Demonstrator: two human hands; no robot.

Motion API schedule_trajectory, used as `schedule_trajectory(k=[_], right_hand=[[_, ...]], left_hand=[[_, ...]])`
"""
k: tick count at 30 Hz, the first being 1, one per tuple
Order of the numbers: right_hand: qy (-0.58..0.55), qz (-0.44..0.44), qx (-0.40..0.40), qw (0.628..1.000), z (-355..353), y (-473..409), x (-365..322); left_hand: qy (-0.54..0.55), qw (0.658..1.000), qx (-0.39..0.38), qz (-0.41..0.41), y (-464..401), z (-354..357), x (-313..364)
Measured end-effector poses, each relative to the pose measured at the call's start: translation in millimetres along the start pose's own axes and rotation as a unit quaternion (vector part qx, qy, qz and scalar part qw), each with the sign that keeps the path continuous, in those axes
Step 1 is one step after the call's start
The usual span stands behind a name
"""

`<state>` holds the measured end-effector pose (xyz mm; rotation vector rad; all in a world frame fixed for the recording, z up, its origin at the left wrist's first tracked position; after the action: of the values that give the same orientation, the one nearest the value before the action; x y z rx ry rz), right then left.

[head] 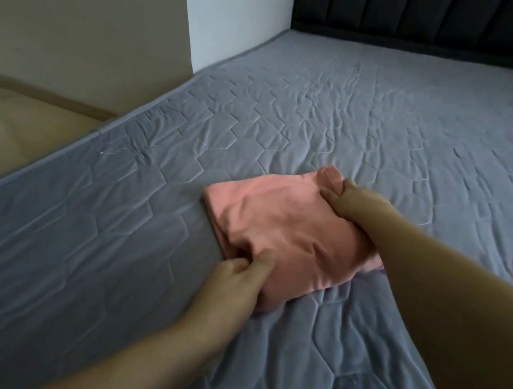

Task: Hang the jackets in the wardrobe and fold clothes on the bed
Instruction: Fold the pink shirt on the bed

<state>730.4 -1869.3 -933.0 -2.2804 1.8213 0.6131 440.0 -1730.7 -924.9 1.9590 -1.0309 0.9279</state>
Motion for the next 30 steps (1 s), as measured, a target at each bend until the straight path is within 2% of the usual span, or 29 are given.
schedule_trajectory(k=[2, 4, 7, 9, 11, 13, 15, 17, 19, 24, 30], right_hand=[[-0.008, -0.012, 0.072, 0.997, 0.5, 10.0, -1.5], [-0.001, -0.011, 0.101, 0.995, -0.2, 16.1, -4.0], [0.021, -0.015, 0.097, 0.995, 0.6, 20.4, -9.8], [0.026, -0.012, 0.073, 0.997, -0.6, 16.9, -12.6], [0.016, 0.007, 0.067, 0.998, -5.6, 12.0, -13.8], [-0.029, 0.023, 0.083, 0.996, -9.4, 5.8, -17.2], [-0.063, 0.014, 0.078, 0.995, -10.3, -0.9, -26.4], [-0.067, -0.021, 0.038, 0.997, -6.7, -11.2, -38.7], [-0.087, -0.026, 0.036, 0.995, -2.7, -19.9, -41.9], [-0.115, 0.009, 0.147, 0.982, 12.8, -27.6, -23.4], [-0.157, 0.007, 0.188, 0.969, 9.1, -28.0, -22.7]], left_hand=[[-0.018, 0.997, -0.024, -0.065, -7.6, 3.9, -10.4], [-0.052, 0.989, -0.073, -0.115, -13.2, 3.7, -20.4], [-0.178, 0.966, -0.157, -0.098, -15.3, 0.7, -17.8], [-0.214, 0.966, -0.109, -0.094, -29.8, -14.8, -11.3], [-0.107, 0.986, -0.017, -0.127, -54.4, -36.1, -5.6], [-0.021, 0.984, 0.083, -0.159, -84.6, -54.5, -2.3], [-0.068, 0.974, 0.150, -0.154, -114.0, -63.8, 4.0], [-0.153, 0.958, 0.193, -0.145, -134.0, -67.7, 9.0], [-0.205, 0.946, 0.214, -0.131, -146.6, -66.9, 4.1], [-0.329, 0.903, 0.266, -0.071, -160.1, -54.5, -6.4], [-0.353, 0.905, 0.224, -0.079, -195.1, -64.0, -4.7]])
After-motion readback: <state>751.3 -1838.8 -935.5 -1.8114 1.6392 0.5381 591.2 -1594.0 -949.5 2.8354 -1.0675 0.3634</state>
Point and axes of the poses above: each hand's wrist, its own y-axis away from the middle knuckle, its own z-axis out of the palm, x = y × z, the point moved 7 cm from there along -y, towards the middle knuckle, and after that the axes turned 14 degrees about -y, right-handed, at the moved point
